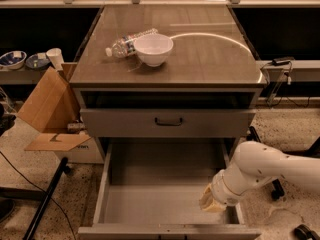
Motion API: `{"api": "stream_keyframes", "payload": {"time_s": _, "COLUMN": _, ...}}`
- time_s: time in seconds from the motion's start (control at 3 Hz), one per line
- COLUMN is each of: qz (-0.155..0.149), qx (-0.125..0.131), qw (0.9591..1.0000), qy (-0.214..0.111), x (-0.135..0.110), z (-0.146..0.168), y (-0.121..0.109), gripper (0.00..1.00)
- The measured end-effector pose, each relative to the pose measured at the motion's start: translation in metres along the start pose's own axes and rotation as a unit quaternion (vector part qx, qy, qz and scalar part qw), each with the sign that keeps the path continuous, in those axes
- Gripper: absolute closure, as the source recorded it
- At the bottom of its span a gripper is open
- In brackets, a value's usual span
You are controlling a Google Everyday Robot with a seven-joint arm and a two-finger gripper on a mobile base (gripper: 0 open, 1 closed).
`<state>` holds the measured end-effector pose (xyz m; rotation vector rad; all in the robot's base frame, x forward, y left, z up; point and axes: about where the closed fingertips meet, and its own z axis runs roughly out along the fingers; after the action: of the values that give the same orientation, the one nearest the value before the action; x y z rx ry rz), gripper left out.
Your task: Open middle drawer
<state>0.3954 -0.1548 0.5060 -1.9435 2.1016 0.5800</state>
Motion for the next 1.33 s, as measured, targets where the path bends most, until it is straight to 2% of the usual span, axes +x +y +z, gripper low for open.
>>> {"api": "stream_keyframes", "payload": {"time_s": 0.33, "qz": -0.005, "qx": 0.018, "qw": 0.9998, "qy": -0.005, "x": -0.0069, "z": -0.0114, "y": -0.005, "gripper": 1.0}}
{"api": "stream_keyframes", "payload": {"time_s": 0.67, "qz": -0.005, "qx": 0.018, "qw": 0.9998, "qy": -0.005, "x": -0.0069, "z": -0.0114, "y": -0.005, "gripper": 1.0}}
{"api": "stream_keyframes", "payload": {"time_s": 1.33, "qz": -0.005, "qx": 0.018, "qw": 0.9998, "qy": -0.006, "x": -0.0069, "z": -0.0113, "y": -0.005, "gripper": 0.52}}
